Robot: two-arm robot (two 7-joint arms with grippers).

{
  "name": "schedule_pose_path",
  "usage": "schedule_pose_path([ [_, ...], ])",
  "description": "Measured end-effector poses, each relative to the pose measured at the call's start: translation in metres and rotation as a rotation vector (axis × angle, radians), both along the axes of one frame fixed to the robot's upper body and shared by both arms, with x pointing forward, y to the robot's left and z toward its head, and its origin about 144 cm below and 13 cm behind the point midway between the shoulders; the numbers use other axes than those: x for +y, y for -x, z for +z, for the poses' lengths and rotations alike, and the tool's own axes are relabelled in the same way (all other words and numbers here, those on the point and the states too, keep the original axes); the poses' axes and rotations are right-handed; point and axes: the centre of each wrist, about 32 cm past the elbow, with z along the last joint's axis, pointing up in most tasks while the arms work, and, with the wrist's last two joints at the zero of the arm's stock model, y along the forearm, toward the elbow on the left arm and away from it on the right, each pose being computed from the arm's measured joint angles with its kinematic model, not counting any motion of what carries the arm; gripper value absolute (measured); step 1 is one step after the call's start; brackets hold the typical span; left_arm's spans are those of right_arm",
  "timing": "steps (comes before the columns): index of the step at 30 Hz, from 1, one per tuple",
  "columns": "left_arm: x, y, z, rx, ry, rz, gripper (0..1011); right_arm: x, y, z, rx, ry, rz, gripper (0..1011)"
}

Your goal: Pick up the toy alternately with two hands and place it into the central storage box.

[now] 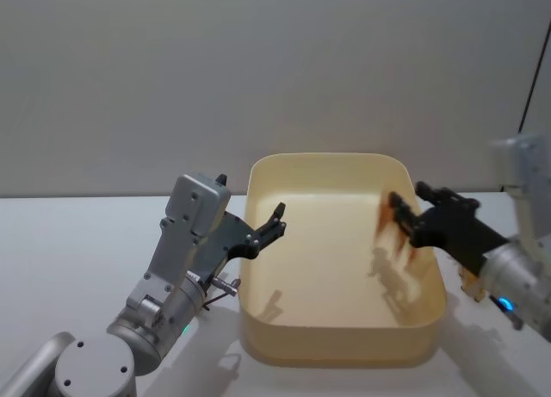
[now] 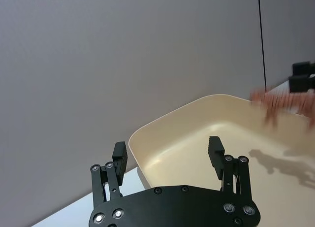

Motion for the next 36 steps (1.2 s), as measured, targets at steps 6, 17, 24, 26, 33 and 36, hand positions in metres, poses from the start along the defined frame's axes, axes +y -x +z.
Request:
schedule_pose_path([
  [6,0.000,0.000,0.000,0.000,0.000,0.000,1001,0.014,-0.015,0.001,0.038,0.012,0.041,570],
  [17,0.000,0.000,0.000,0.000,0.000,0.000,1001,0.025,-0.027,0.003,0.066,0.024,0.074,910],
  [24,0.000,0.000,0.000,0.000,0.000,0.000,1001,0.009,-0.021,0.007,0.046,0.010,0.029,1001],
  [26,0.000,0.000,0.000,0.000,0.000,0.000,1001,0.001,-0.017,0.008,0.039,0.005,0.007,1001],
  [33,0.000,0.000,0.000,0.000,0.000,0.000,1001,-0.028,0.003,0.011,0.031,-0.018,-0.066,1001],
  [36,0.000,0.000,0.000,0.000,0.000,0.000,1001,-0.038,0.012,0.012,0.035,-0.022,-0.090,1001],
])
